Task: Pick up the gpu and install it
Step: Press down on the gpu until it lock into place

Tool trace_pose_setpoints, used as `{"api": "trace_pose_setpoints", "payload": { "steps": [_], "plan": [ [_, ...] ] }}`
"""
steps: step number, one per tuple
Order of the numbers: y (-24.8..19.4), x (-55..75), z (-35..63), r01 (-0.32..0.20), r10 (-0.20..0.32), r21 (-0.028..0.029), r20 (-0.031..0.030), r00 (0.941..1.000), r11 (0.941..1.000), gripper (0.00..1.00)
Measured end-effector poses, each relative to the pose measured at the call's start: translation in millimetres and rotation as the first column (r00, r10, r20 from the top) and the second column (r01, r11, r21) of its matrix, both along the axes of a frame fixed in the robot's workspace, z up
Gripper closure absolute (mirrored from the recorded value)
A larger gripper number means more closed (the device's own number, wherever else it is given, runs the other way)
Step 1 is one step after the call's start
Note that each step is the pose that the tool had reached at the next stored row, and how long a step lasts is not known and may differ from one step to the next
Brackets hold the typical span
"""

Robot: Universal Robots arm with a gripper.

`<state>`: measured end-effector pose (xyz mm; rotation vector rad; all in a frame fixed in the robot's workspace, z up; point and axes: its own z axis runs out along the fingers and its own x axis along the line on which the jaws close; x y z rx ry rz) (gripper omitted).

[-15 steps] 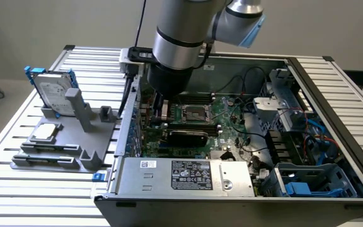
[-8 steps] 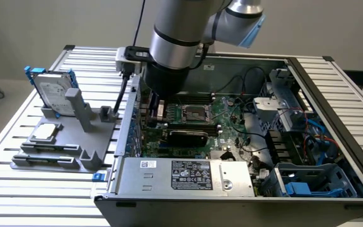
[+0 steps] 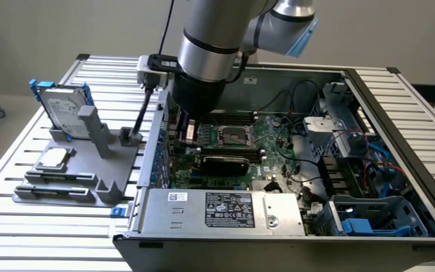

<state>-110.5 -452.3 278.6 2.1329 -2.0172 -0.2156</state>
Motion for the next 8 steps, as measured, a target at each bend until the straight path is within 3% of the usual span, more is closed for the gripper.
{"api": "trace_pose_setpoints", "payload": {
  "steps": [2,8],
  "plan": [
    [0.0,-0.1,1.7,0.000,0.000,-0.0056,-0.0013,1.0000,1.0000,0.89],
    [0.1,-0.2,6.4,0.001,-0.001,-0.0126,-0.0087,1.0000,0.9999,0.89]
  ]
}}
